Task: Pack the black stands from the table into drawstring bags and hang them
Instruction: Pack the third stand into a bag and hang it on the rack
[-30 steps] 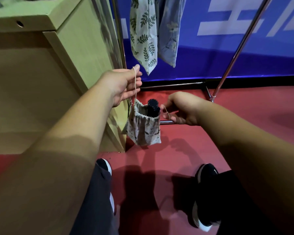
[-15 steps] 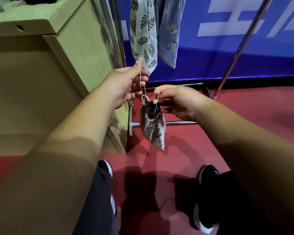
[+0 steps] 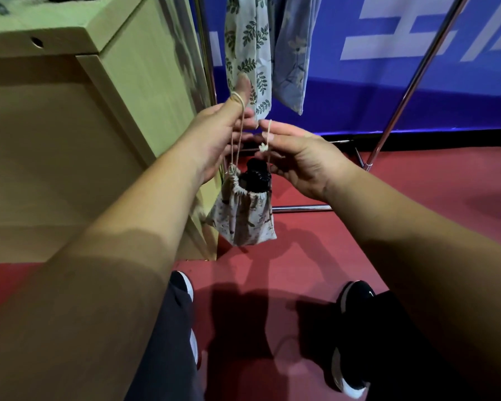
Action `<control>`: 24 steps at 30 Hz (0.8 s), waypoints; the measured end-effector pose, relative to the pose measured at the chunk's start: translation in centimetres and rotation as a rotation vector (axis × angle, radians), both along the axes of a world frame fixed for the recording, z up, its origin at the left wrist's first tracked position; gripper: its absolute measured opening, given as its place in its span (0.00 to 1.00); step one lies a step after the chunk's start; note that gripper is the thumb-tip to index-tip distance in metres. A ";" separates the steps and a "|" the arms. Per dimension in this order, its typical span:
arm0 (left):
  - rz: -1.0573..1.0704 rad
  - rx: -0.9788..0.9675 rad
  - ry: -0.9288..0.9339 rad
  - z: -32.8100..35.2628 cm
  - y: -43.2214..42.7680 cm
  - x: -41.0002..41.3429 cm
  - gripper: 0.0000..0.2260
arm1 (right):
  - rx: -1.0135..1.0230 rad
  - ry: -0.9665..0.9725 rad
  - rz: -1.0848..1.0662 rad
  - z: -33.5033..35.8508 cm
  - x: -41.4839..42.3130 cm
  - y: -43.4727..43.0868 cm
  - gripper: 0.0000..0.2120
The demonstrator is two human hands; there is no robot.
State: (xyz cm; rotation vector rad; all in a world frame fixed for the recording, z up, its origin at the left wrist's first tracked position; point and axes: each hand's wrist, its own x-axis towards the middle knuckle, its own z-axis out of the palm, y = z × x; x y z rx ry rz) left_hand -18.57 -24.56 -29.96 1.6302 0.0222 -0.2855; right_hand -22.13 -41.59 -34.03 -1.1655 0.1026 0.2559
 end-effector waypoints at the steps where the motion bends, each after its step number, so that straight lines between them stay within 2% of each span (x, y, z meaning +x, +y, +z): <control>1: -0.007 -0.056 0.023 0.2 -0.1 0.0 0.34 | 0.014 0.006 -0.034 0.0 0.1 0.1 0.08; 3: -0.019 -0.135 0.073 0.7 -0.3 -0.4 0.35 | 0.018 0.023 -0.118 -0.1 0.4 0.4 0.08; 5: -0.017 -0.128 0.103 1.3 -0.3 -0.8 0.35 | -0.023 0.050 -0.195 -0.2 0.7 0.5 0.09; 10: -0.061 -0.165 0.126 1.7 0.2 -1.6 0.40 | -0.079 0.044 -0.363 0.3 1.6 0.3 0.21; 12: -0.085 -0.069 0.114 1.6 0.2 -1.4 0.40 | -0.020 0.036 -0.420 0.1 2.1 0.1 0.22; 15: -0.118 0.112 0.093 1.3 0.3 -1.2 0.40 | 0.209 0.078 -0.479 -0.2 2.5 -0.7 0.22; 17: -0.107 0.270 0.050 1.1 0.5 -1.4 0.42 | 0.275 0.108 -0.503 -0.1 2.5 -1.5 0.21; 20: -0.085 0.579 -0.120 0.6 1.1 -1.7 0.45 | 0.125 0.133 -0.505 -0.1 2.3 -2.7 0.19; 24: -0.089 0.615 -0.116 0.8 2.2 -1.7 0.45 | -0.044 0.138 -0.495 -0.6 1.7 -3.5 0.20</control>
